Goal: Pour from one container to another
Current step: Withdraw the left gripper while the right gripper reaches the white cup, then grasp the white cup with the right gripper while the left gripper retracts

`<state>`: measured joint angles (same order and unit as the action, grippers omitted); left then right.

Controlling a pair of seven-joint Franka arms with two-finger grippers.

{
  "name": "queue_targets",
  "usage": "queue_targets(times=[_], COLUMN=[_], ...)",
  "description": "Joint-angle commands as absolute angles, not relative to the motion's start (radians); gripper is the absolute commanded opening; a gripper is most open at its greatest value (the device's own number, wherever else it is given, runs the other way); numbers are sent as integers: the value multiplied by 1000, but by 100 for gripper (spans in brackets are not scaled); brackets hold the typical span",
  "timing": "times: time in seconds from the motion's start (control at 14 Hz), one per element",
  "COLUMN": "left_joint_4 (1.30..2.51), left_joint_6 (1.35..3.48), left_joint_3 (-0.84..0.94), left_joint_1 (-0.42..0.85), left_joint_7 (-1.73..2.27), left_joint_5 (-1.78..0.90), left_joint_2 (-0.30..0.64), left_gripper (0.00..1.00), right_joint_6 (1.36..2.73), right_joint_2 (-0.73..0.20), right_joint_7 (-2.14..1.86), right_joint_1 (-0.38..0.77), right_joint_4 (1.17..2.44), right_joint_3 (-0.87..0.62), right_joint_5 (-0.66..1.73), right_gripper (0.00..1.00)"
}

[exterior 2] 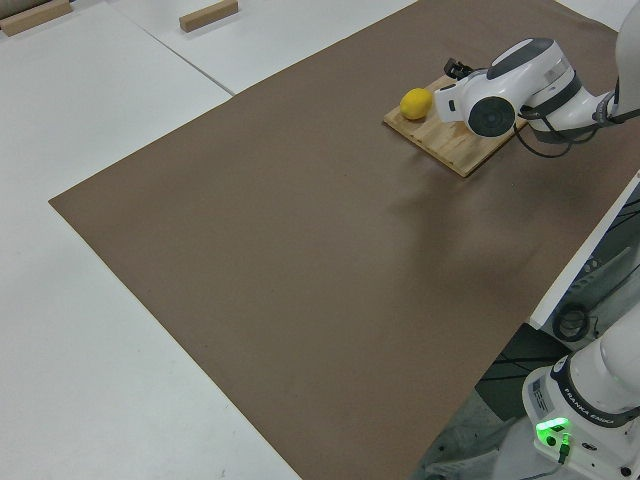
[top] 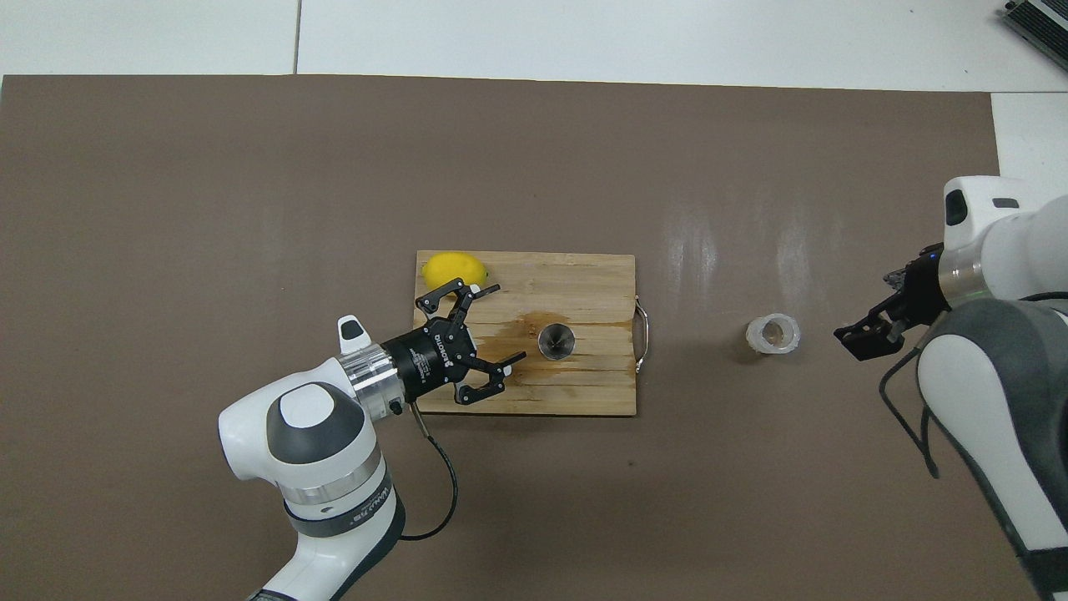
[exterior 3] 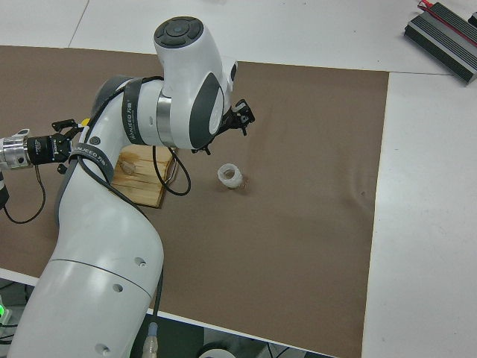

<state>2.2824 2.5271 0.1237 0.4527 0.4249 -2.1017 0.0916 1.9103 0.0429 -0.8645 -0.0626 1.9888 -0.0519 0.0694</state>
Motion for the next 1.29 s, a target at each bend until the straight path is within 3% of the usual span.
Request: queue_targets(times=[0.0, 0.57, 1.22], left_joint_4=[2301, 2252, 2096], left_joint_6=[2562, 2511, 2251], left_joint_3=[121, 114, 110], left_joint_1=[456, 396, 215], left_joint_7=[451, 606, 919], left_joint_5=[-2059, -1749, -1203], left_joint_2=[52, 51, 64], left_gripper=[100, 100, 100], right_joint_6=[1951, 2199, 2399], right_joint_2=[6, -48, -117], right_joint_7=[-1085, -1471, -1618], right_joint_1=[-116, -129, -97], right_joint_4=[2048, 2219, 2307], right_joint_3=[-60, -60, -63], right_joint_5=[136, 219, 293], right_gripper=[100, 100, 100])
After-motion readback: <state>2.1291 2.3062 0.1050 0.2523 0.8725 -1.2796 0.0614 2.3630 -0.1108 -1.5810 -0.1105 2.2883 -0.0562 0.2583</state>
